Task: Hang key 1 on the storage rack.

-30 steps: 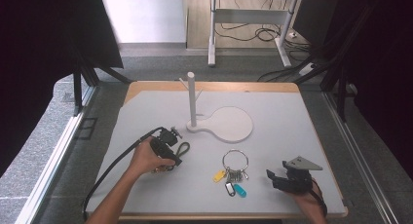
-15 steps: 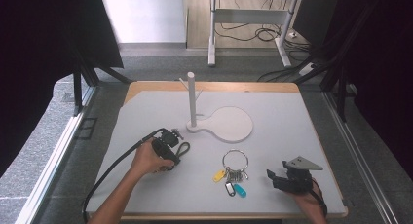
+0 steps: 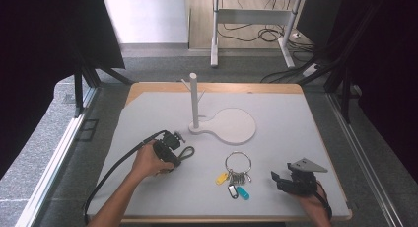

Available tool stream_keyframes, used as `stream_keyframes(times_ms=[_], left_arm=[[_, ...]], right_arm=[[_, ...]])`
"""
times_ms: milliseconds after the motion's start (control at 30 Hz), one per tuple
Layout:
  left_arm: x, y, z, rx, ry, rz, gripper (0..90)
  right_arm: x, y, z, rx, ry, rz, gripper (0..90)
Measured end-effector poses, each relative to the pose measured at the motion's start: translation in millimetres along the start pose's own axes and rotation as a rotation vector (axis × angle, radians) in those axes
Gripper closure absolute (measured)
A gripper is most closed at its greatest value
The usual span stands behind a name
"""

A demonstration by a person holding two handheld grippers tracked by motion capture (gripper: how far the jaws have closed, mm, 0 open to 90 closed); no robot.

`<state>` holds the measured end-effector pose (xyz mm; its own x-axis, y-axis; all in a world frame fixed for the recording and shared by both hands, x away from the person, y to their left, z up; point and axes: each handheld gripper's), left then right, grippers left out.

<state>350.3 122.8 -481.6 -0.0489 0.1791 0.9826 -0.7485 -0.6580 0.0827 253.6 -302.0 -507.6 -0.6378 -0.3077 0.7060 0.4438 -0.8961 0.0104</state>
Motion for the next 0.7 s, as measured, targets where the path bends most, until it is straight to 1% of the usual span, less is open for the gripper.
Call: stream_keyframes(times_ms=[167, 233, 267, 400, 433, 467, 500, 533, 700], left_arm=[[0.1, 0.5, -0.5, -0.013, -0.006, -0.011, 66.4], [0.0, 0.7, -0.4, -0.018, -0.009, -0.01, 66.4], [-0.2, 1.2, 0.1, -0.029, -0.014, -0.005, 66.1], [-0.3, 1.3, 1.5, -0.036, -0.027, -0.007, 65.2], [-0.1, 1.9, 2.2, -0.039, -0.037, -0.007, 64.6], [0.7, 1.5, 2.9, -0.052, -0.052, -0.004, 64.3], [0.7, 1.5, 2.9, -0.052, -0.052, -0.004, 63.8], [1.1, 1.0, 3.6, -0.062, -0.062, -0.006, 62.8], [1.8, -0.1, 3.1, -0.058, -0.075, -0.004, 60.2]], right_arm=[[0.1, -0.7, -0.1, 0.004, -0.002, 0.0, 28.2], [-0.1, -1.1, 0.0, 0.005, -0.002, -0.001, 28.2], [-0.5, -1.4, -0.1, 0.006, -0.003, -0.002, 28.2], [-1.2, -1.7, -0.2, 0.005, -0.008, -0.002, 28.2], [-1.6, -1.9, -0.5, 0.006, -0.011, -0.001, 28.2], [-1.7, -2.0, -0.6, 0.006, -0.011, -0.002, 28.2], [-2.0, -1.9, -0.9, 0.007, -0.011, -0.004, 28.2], [-2.1, -1.8, -0.9, 0.007, -0.012, -0.004, 28.2], [-3.1, -1.7, -1.3, 0.008, -0.016, -0.008, 28.3]])
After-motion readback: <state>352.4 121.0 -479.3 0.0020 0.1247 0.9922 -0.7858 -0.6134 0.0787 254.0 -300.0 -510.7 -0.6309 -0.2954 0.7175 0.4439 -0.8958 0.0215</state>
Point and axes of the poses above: each handheld gripper's, and its own axes: x roughly backward along the jaws, z roughly out of its top, y roughly to its right, and after that the axes turned 5 degrees about -y, right-handed
